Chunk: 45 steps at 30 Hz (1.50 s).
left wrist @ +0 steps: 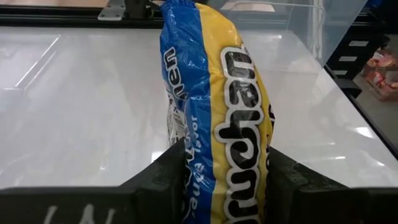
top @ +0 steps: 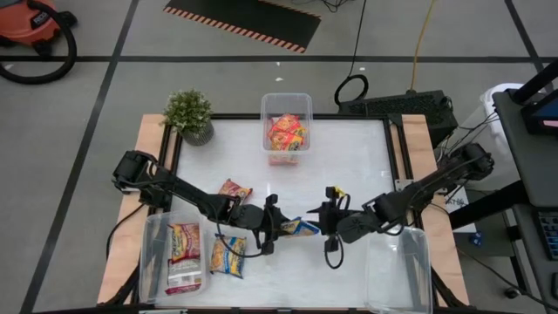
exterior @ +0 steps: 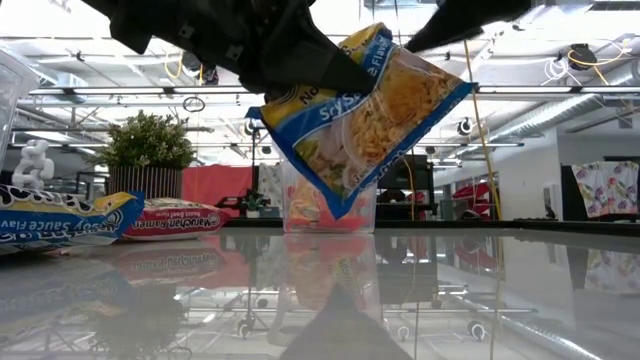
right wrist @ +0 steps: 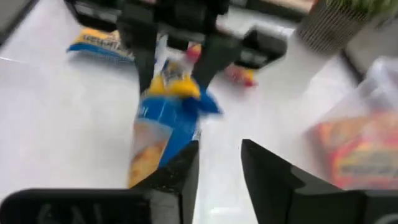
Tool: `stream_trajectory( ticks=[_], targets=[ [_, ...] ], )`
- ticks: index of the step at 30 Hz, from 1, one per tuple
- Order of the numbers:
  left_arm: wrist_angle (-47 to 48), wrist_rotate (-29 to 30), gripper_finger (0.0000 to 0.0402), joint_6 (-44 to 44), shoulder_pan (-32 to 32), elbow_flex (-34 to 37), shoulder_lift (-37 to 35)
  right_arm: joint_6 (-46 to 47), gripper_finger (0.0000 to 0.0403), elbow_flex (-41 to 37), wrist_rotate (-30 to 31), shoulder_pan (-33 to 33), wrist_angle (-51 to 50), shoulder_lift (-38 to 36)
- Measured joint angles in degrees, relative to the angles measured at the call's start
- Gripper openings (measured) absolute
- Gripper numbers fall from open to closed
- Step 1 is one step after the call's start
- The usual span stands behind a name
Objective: Sort Maruchan noodles
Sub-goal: Put the right blue noodle pack into the bottom right transparent bin
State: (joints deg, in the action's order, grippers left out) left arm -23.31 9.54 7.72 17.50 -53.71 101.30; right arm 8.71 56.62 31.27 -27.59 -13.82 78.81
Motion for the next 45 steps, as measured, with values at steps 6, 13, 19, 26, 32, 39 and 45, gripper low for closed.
stream_trajectory(
  ticks=[6,13,19,26,32,39,45],
  targets=[
    [-1.0,0.8,0.0147,-1.2,0.2,0.0,0.0,7.1,0.0151,0.0,-6.0,-0.6,-2.0,-1.2],
    [-1.0,3.7,0.0150,-4.2,0.2,0.0,0.0,12.1,0.0218,0.0,-6.0,0.2,0.2,-0.3],
    [-3.1,4.1,0.0151,-6.1,0.2,0.0,0.0,12.0,0.0272,-1.8,-6.0,1.7,6.4,1.1],
    [-4.7,4.2,0.0151,-6.1,0.2,0.0,0.0,11.7,0.0278,-2.6,-10.9,4.3,9.6,3.7],
    [-5.2,4.2,0.0152,-5.6,0.2,0.0,0.0,12.7,0.0248,-2.7,-15.1,6.2,9.3,6.5],
    [-5.0,4.6,0.0152,-4.1,0.1,0.0,0.0,10.9,0.0184,-2.7,-15.6,7.3,9.3,6.8],
    [-5.1,4.5,0.0159,-0.2,0.1,0.0,0.0,8.9,0.0131,-2.7,-17.3,7.3,9.5,6.7]
  ],
)
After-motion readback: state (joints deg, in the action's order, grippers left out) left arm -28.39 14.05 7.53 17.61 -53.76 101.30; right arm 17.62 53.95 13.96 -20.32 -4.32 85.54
